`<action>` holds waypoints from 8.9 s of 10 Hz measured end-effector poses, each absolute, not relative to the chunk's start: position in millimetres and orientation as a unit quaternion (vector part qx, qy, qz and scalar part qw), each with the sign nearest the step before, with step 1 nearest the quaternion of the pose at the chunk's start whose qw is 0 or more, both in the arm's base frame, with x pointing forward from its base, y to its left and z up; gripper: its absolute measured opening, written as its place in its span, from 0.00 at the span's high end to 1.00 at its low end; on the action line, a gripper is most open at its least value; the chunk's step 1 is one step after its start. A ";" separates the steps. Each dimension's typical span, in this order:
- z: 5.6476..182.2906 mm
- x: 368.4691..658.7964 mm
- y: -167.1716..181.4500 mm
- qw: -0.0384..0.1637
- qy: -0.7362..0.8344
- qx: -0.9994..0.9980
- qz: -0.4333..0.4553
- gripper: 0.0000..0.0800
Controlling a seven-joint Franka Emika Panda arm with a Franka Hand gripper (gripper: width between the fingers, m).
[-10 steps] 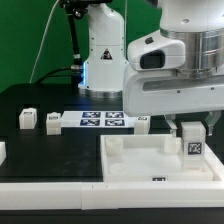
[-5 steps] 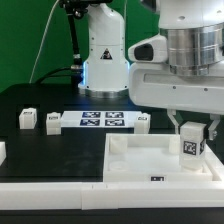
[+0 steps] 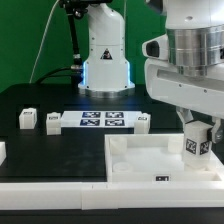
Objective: Assemble one leg
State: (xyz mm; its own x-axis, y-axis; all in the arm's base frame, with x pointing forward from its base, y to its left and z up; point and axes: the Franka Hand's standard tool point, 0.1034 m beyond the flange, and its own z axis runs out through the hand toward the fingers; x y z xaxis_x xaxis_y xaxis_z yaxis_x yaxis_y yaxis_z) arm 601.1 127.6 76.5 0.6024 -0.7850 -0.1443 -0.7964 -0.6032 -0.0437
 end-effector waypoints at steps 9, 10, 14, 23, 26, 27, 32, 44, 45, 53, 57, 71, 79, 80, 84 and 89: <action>75.2 601.4 124.8 0.027 -0.061 -0.997 0.028 0.19; 74.7 601.6 121.5 0.028 -0.098 -0.994 0.027 0.19; 73.7 601.0 120.1 0.029 -0.116 -0.992 0.028 0.52; 71.8 601.5 123.6 0.046 0.297 -0.953 0.035 0.64; 71.2 601.3 126.7 0.046 0.474 -0.878 0.047 0.63; 71.1 601.3 126.9 0.046 0.495 -0.866 0.049 0.63; 73.3 604.7 123.0 0.052 0.311 -0.948 0.039 0.21; 74.6 609.8 121.5 0.031 -0.067 -0.997 0.018 0.64; 74.4 609.9 120.9 0.034 -0.052 -0.998 0.018 0.64; 72.3 611.8 114.3 0.047 0.485 -0.873 0.028 0.63; 71.5 611.4 114.8 0.046 0.533 -0.845 0.031 0.38; 71.6 612.0 121.7 0.043 -0.033 -0.999 0.001 0.46; 70.4 611.6 117.0 0.043 0.413 -0.910 0.019 0.63; 70.6 611.7 117.0 0.039 0.470 -0.882 0.019 0.63; 70.3 611.6 116.9 0.038 0.496 -0.867 0.021 0.39; 70.5 612.0 116.4 0.041 0.284 -0.958 0.011 0.19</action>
Offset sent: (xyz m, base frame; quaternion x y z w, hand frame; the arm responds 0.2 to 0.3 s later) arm 0.0022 -0.0069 -0.0016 -0.0149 0.0060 -0.2619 0.9650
